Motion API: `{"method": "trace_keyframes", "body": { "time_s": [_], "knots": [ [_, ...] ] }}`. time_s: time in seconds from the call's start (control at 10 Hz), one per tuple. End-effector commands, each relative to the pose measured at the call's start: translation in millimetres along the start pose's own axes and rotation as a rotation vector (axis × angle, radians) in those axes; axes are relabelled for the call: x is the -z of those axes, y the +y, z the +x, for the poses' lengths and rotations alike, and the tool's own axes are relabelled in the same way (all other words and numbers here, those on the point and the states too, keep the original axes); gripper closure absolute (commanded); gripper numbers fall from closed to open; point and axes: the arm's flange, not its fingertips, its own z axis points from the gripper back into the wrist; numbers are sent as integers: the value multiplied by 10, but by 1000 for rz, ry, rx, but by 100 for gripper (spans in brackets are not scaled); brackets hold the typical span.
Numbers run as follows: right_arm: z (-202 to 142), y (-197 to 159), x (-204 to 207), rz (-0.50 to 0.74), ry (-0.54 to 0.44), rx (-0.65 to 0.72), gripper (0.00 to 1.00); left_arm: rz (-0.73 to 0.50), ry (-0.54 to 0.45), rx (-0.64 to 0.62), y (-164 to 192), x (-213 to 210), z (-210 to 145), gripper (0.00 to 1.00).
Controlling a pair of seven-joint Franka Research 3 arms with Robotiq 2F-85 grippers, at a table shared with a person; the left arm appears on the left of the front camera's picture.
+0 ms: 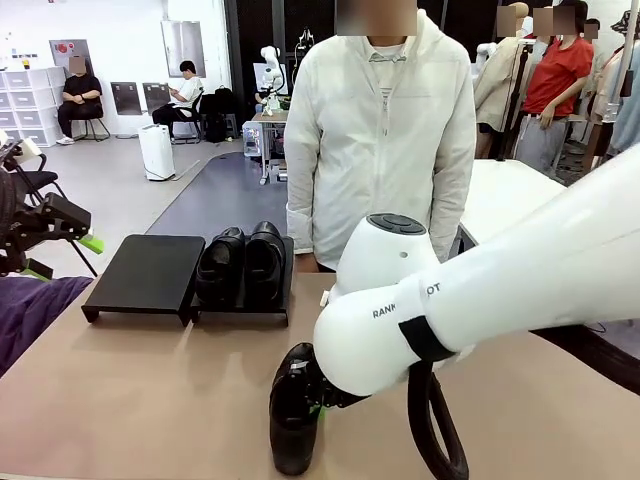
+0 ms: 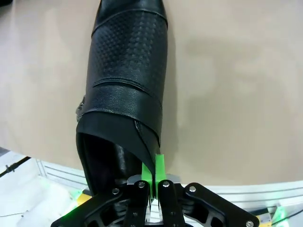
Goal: Organize the shoes by placing them on the stand.
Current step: Pick up one Shoe and place it in the middle of the table.
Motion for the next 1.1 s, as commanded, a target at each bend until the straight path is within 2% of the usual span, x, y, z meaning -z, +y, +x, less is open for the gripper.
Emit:
{"method": "trace_keyframes", "body": {
  "time_s": [0.0, 0.1, 0.2, 0.4, 0.5, 0.7, 0.8, 0.9, 1.0],
  "knots": [
    [57, 31, -30, 74, 31, -52, 88, -11, -2, -9, 5, -6, 9, 0],
    [55, 5, -45, 76, 34, -54, 30, -11, -2, -9, 5, -6, 9, 0],
    [57, -18, -71, 70, 26, -50, 0, -11, -2, -9, 5, -6, 9, 0],
    [13, -104, -285, 102, 5, -80, 0, -11, -2, -9, 5, -6, 9, 0],
    [-44, -220, -568, 113, -19, -98, 0, -11, -2, -9, 5, -6, 9, 0],
    [-208, -724, -1417, 57, 38, -212, 0, -11, -2, -9, 5, -6, 9, 0],
    [-242, -1050, -1801, -19, 67, -310, 0, -11, -2, -9, 5, -6, 9, 0],
    [-216, -1392, -2141, -6, 112, -392, 0, -11, -2, -9, 5, -6, 9, 0],
    [-201, -1740, -2470, 72, 146, -395, 0, -11, -2, -9, 5, -6, 9, 0]
  ]
}}
